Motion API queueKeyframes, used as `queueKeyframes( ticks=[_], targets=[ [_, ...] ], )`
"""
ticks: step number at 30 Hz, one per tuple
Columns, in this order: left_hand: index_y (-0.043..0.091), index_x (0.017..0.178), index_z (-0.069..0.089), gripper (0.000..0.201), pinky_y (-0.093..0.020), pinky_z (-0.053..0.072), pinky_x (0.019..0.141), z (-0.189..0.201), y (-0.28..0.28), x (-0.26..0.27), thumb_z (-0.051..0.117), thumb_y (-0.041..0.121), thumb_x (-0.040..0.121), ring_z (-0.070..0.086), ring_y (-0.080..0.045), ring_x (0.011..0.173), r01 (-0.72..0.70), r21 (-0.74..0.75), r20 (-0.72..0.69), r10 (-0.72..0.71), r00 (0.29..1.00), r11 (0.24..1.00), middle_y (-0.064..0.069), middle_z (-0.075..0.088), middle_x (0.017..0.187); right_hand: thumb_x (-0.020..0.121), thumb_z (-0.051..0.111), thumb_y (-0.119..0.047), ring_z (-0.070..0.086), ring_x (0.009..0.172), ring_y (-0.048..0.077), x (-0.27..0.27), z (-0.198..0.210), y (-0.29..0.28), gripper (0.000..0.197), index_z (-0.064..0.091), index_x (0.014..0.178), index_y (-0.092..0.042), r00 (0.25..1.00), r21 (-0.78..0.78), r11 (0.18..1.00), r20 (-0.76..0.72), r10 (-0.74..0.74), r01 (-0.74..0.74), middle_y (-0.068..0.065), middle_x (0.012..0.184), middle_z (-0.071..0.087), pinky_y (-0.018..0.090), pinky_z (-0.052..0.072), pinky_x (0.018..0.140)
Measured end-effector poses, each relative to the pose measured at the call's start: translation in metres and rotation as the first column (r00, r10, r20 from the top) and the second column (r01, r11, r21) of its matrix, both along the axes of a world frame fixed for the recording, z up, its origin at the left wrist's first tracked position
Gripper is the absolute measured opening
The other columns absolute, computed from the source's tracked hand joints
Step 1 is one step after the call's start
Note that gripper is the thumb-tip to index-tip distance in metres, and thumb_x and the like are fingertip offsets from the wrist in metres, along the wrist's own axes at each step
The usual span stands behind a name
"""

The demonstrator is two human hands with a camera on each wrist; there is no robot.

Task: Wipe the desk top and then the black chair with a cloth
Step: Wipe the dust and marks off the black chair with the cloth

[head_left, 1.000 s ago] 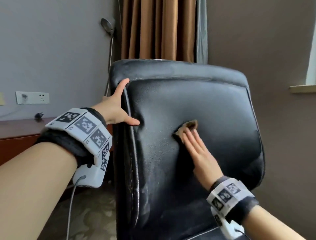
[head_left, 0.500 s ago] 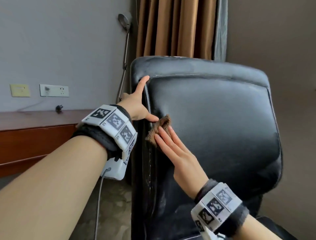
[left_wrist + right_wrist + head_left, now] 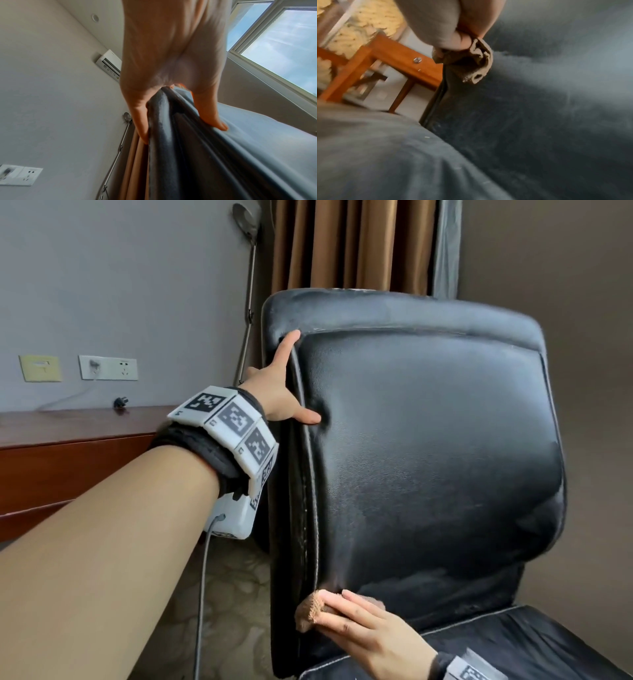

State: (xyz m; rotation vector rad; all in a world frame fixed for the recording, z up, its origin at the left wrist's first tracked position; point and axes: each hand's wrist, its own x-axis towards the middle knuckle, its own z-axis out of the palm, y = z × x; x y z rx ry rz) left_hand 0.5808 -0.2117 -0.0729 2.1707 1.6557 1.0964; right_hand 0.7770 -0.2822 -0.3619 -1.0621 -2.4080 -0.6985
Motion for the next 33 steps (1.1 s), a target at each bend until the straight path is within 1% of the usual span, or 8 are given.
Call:
queueKeyframes(
  ticks=[7, 11, 14, 20, 22, 25, 29, 33],
  targets=[
    [0.056, 0.139, -0.012, 0.123, -0.043, 0.029, 0.111, 0.0, 0.009, -0.002, 0.084, 0.034, 0.065, 0.029, -0.037, 0.136, -0.001, 0.018, -0.017, 0.001, 1.0, 1.0, -0.032, 0.019, 0.147, 0.102, 0.033, -0.013, 0.026, 0.14, 0.014, 0.021, 0.037, 0.045, 0.026, 0.05, 0.122, -0.014, 0.813, 0.202, 0.861, 0.481, 0.327, -0.466, -0.012, 0.135, 0.052, 0.03, 0.023, 0.116],
    [0.057, 0.139, -0.012, 0.124, -0.046, 0.028, 0.112, -0.001, 0.014, -0.005, 0.085, 0.033, 0.064, 0.024, -0.034, 0.14, 0.039, 0.025, -0.009, -0.039, 0.999, 0.999, -0.026, 0.016, 0.152, 0.098, 0.048, -0.012, 0.044, 0.131, 0.022, 0.043, 0.05, 0.044, 0.019, 0.058, 0.113, -0.008, 0.854, 0.25, 0.845, 0.367, 0.369, -0.473, -0.002, 0.124, 0.063, 0.038, 0.035, 0.109],
    [0.057, 0.138, -0.011, 0.125, -0.045, 0.028, 0.112, 0.001, 0.019, -0.005, 0.085, 0.032, 0.063, 0.026, -0.033, 0.139, 0.043, 0.03, -0.012, -0.043, 0.999, 0.999, -0.023, 0.017, 0.153, 0.103, 0.029, -0.014, 0.044, 0.13, 0.022, 0.076, 0.026, 0.032, 0.033, 0.052, 0.127, -0.013, 0.992, 0.292, 0.954, -0.09, 0.093, -0.063, 0.003, 0.131, 0.057, 0.033, 0.03, 0.113],
    [0.055, 0.14, -0.011, 0.123, -0.045, 0.025, 0.114, 0.001, 0.016, -0.004, 0.084, 0.033, 0.065, 0.024, -0.032, 0.14, 0.028, 0.05, -0.019, -0.027, 0.999, 0.998, -0.019, 0.015, 0.155, 0.055, 0.074, 0.022, 0.067, 0.098, 0.027, 0.038, 0.018, 0.01, 0.063, 0.069, 0.109, -0.011, 0.669, -0.121, 0.927, -0.66, -0.343, 0.356, 0.006, 0.127, 0.058, 0.003, 0.032, 0.09],
    [0.058, 0.137, -0.014, 0.121, -0.045, 0.02, 0.116, -0.005, 0.01, -0.006, 0.082, 0.04, 0.065, 0.017, -0.031, 0.143, 0.029, 0.045, -0.02, -0.028, 0.999, 0.999, -0.021, 0.003, 0.156, 0.065, 0.074, 0.009, 0.069, 0.091, 0.02, 0.007, 0.022, -0.002, 0.069, 0.057, 0.126, -0.018, 0.541, -0.336, 0.875, -0.691, -0.48, 0.349, -0.003, 0.145, 0.035, 0.011, 0.041, 0.071],
    [0.064, 0.132, -0.018, 0.115, -0.043, 0.017, 0.117, -0.028, -0.009, -0.006, 0.075, 0.053, 0.067, 0.015, -0.029, 0.144, 0.081, 0.035, 0.003, -0.081, 0.997, 0.996, -0.023, 0.002, 0.156, 0.094, 0.046, -0.013, 0.057, 0.104, 0.021, -0.03, 0.019, -0.008, 0.062, 0.017, 0.148, -0.025, 0.451, -0.592, 0.726, -0.573, -0.684, 0.35, -0.01, 0.157, 0.004, 0.024, 0.038, 0.082],
    [0.062, 0.133, -0.022, 0.125, -0.041, 0.026, 0.11, -0.085, -0.045, 0.003, 0.08, 0.047, 0.063, 0.034, -0.035, 0.13, 0.061, -0.011, 0.01, -0.061, 0.998, 0.998, -0.024, 0.02, 0.145, 0.099, 0.039, -0.024, 0.045, 0.121, 0.022, -0.045, 0.02, -0.002, 0.056, 0.011, 0.147, -0.016, 0.311, -0.72, 0.622, -0.542, -0.781, 0.307, 0.002, 0.151, 0.021, 0.028, 0.034, 0.096],
    [0.06, 0.135, -0.02, 0.128, -0.037, 0.027, 0.105, -0.115, -0.058, 0.002, 0.083, 0.042, 0.062, 0.039, -0.025, 0.116, 0.079, -0.036, 0.05, -0.077, 0.996, 0.996, -0.022, 0.025, 0.138, 0.097, 0.045, -0.024, 0.044, 0.125, 0.027, -0.029, 0.018, 0.012, 0.04, 0.037, 0.132, -0.007, 0.233, -0.793, 0.551, -0.503, -0.832, 0.258, 0.011, 0.135, 0.047, 0.031, 0.035, 0.1]
  ],
)
